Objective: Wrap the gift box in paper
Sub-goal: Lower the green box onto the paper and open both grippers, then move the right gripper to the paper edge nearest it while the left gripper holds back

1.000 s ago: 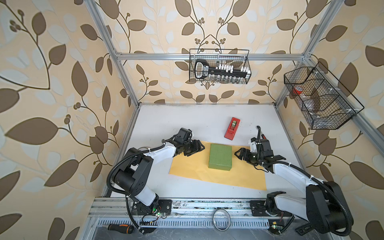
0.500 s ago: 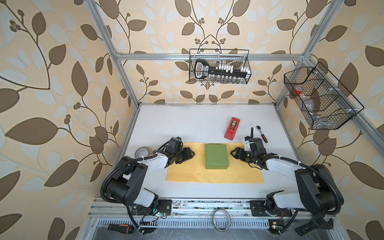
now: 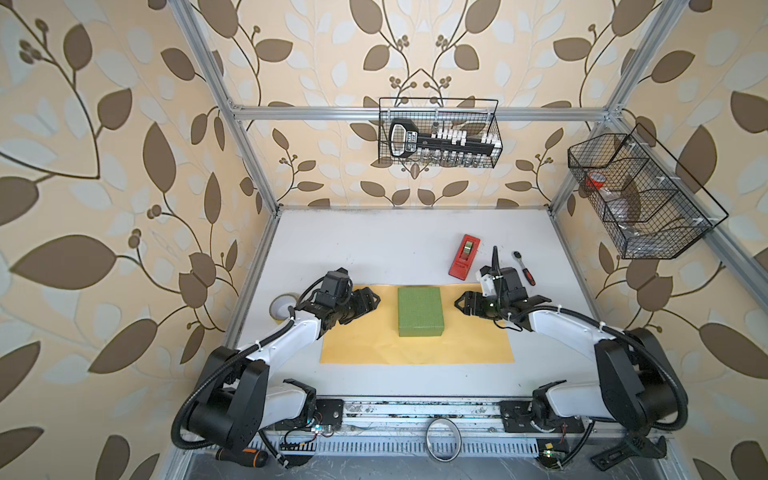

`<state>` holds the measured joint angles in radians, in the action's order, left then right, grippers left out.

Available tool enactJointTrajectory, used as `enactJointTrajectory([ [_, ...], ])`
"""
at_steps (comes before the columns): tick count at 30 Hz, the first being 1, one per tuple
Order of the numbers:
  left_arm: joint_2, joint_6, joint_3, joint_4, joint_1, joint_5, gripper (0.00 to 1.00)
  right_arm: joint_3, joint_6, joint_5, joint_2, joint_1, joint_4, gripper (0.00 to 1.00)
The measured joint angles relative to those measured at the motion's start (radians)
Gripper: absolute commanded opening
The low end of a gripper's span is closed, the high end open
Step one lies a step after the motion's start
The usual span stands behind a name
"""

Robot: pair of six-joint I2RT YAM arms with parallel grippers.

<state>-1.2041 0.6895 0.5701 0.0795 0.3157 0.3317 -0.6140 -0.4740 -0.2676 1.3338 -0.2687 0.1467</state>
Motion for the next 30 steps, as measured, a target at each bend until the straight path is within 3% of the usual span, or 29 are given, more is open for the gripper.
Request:
enactJointTrajectory([
  [7,0.087,0.003,0.066,0.008,0.06,0.094,0.81,0.1,-0.013,0.119,-0.202,0.128,0.078,0.95],
  [18,0.081,0.002,0.084,0.03,0.078,0.141,0.82,0.166,-0.098,0.219,-0.24,0.117,0.268,0.89],
  [24,0.081,-0.004,0.084,0.04,0.078,0.141,0.82,0.164,-0.124,0.201,-0.236,0.101,0.274,0.84],
  [30,0.081,-0.008,0.084,0.062,0.078,0.141,0.82,0.173,-0.143,0.087,-0.27,0.101,0.315,0.78],
])
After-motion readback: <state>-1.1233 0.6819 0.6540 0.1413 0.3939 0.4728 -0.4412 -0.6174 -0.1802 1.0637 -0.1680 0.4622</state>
